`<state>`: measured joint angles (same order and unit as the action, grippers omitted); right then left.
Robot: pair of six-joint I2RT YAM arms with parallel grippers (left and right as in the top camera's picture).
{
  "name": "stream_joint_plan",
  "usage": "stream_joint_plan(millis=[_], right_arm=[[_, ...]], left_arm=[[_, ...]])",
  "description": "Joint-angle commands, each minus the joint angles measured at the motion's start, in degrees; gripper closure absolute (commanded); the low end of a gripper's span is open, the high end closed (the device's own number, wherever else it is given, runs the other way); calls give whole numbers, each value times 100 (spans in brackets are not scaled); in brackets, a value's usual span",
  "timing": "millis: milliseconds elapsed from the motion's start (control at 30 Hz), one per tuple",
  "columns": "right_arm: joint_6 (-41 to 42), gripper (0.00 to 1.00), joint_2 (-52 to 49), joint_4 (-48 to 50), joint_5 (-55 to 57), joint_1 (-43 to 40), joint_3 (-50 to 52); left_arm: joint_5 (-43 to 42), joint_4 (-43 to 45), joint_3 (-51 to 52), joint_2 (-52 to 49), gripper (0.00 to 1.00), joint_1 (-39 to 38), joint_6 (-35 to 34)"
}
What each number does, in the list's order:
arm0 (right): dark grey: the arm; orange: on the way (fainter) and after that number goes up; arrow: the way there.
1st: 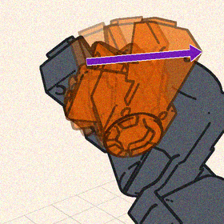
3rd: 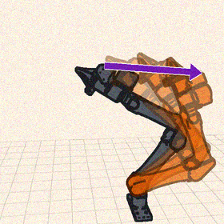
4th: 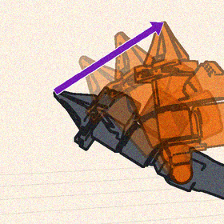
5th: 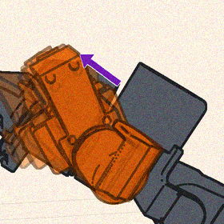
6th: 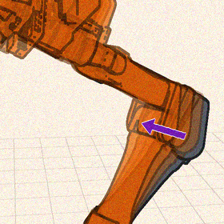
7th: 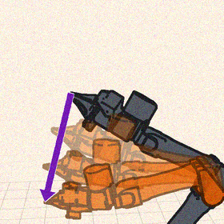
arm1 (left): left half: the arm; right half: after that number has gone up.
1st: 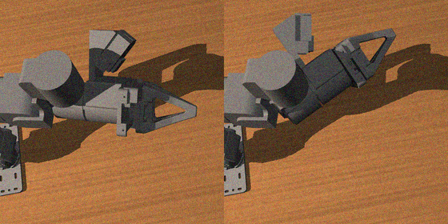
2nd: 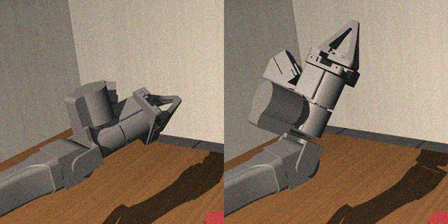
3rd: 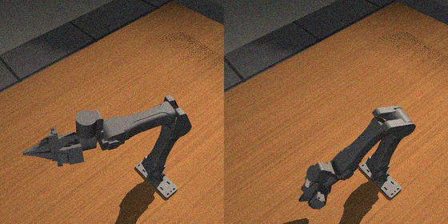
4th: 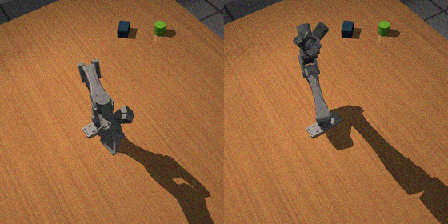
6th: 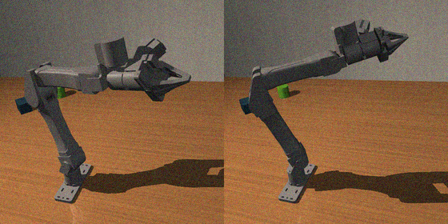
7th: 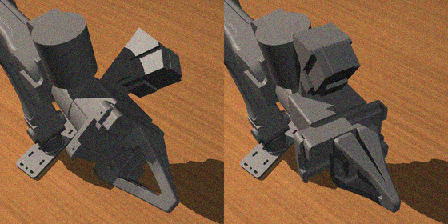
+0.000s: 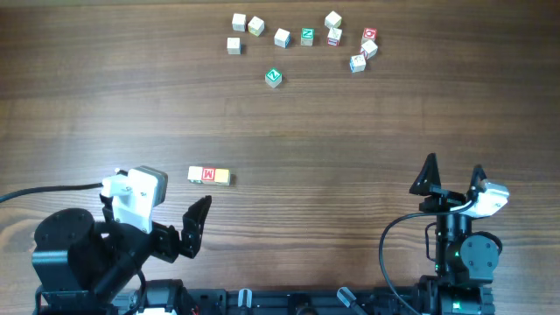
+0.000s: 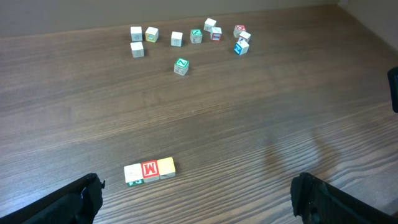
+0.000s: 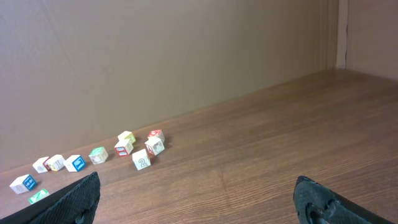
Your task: Form a horizontal line
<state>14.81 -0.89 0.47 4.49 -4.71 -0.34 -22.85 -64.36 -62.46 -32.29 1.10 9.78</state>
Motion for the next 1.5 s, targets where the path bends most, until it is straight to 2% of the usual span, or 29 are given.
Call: stream_joint_plan(millis=[0, 100, 233, 433, 533, 633, 700, 767, 867, 1000, 1100, 1233, 1467], right_arm=[[-114, 0, 61, 26, -96, -39, 4], [-114, 0, 61, 24, -96, -39, 4], [-114, 0, 61, 26, -96, -39, 4], [-114, 0, 61, 24, -96, -39, 4], [-114, 0, 61, 24, -96, -39, 4], [-114, 0, 61, 24, -96, -39, 4], [-114, 0, 61, 26, -96, -39, 4], [-114, 0, 61, 24, -96, -39, 4], [-111, 0, 61, 24, -96, -39, 4], [-111, 0, 61, 26, -96, -39, 4], [-114, 0, 61, 26, -96, -39, 4], [-114, 0, 61, 26, -96, -39, 4], [-114, 0, 61, 24, -96, -39, 4]], left_arm=[[-70, -4, 37, 22, 0, -37, 28], [66, -55, 111, 66, 0, -94, 28], [205, 212, 704, 616, 0, -223, 52], [293, 2339, 3169, 2509, 0, -260, -44], [345, 3392, 4030, 2859, 0, -262, -306], [1215, 5062, 4931, 2953, 0, -264, -1272], [1998, 5744, 5300, 2983, 0, -267, -1882], [2369, 5932, 5493, 3093, 0, -275, -1827], [2400, 6188, 5727, 3211, 0, -271, -1045], [2400, 6483, 5943, 3211, 0, -258, -446], [2402, 6476, 6218, 3211, 0, -260, -422], [2531, 6013, 6216, 3211, 0, -260, -420], [2312, 5991, 6214, 3211, 0, -258, -505]])
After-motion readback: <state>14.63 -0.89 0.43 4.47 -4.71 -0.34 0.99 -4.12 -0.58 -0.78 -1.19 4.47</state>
